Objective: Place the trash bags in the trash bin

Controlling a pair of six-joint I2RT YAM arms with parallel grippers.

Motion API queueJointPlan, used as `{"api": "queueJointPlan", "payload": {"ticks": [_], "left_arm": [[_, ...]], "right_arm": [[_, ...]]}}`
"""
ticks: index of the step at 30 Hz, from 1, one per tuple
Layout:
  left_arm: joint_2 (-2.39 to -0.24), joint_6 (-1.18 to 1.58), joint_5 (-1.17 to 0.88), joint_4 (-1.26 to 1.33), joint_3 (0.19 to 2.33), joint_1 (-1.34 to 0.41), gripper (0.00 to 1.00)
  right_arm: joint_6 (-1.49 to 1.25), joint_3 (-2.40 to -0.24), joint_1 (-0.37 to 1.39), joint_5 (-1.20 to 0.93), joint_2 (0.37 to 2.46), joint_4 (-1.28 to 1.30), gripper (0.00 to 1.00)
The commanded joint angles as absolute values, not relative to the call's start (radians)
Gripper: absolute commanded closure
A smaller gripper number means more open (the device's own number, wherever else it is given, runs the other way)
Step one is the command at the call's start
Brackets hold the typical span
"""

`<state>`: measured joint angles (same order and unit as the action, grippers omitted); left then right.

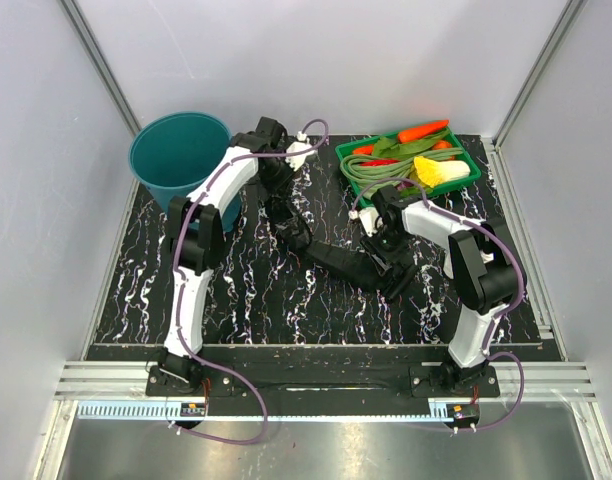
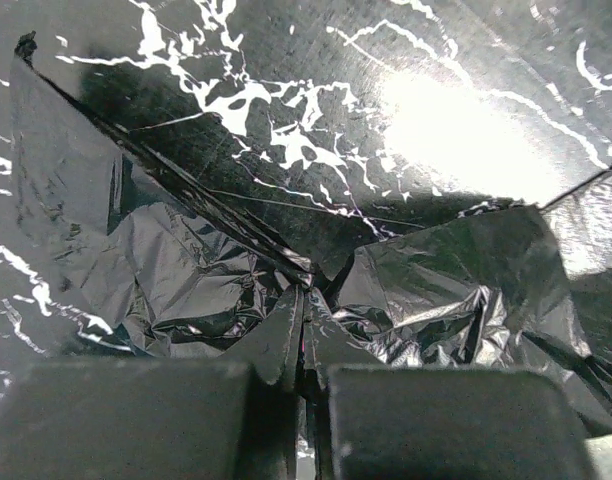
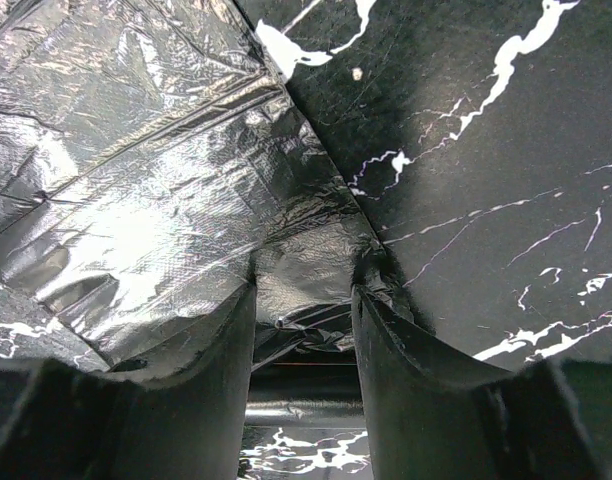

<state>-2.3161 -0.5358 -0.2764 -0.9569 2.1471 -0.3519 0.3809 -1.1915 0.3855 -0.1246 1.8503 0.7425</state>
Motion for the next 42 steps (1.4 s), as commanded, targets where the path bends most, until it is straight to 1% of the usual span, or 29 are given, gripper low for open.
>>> {"api": "queueJointPlan", "payload": {"ticks": [1,8,13,17,22,27,30,38,42], "left_arm": [[-2.168,-0.502,-0.322,-0.956,2.161,-0.35,1.0],[-2.066,-0.486,-0.347,-1.026,2.132,-0.35,1.0],[-1.938,-0.499,-0.276,-1.031,1.981,-0.351,1.0],[-1.85,-0.492,-0.241,-1.032,1.843,-0.359,1.0],[-1.789,-0.482,-0.189,-1.003,1.685,-0.417,1.0],[-1.778,-0.45,-0.156,-0.947,1.592,-0.465,1.0],[-1.795,-0.439,-0.132,-0.913,1.589,-0.483,1.0],[-1.897,-0.471,-0.075,-0.844,1.664,-0.497,1.0],[-1.946,-0.488,-0.072,-0.824,1.707,-0.497,1.0]], "right_arm": [[0.379,-1.154,0.391,-0.089,1.904,0.71,0.51],[0.371,-1.12,0.391,-0.011,1.878,0.698,0.55],[0.371,-1.082,0.391,0.107,1.839,0.712,0.6],[0.38,-1.034,0.391,0.198,1.796,0.715,0.62],[0.402,-0.974,0.391,0.253,1.749,0.709,0.64],[0.434,-0.924,0.391,0.255,1.709,0.695,0.64],[0.449,-0.914,0.391,0.252,1.694,0.693,0.64],[0.512,-0.946,0.391,0.242,1.689,0.726,0.62],[0.535,-0.988,0.391,0.222,1.69,0.756,0.57]]}}
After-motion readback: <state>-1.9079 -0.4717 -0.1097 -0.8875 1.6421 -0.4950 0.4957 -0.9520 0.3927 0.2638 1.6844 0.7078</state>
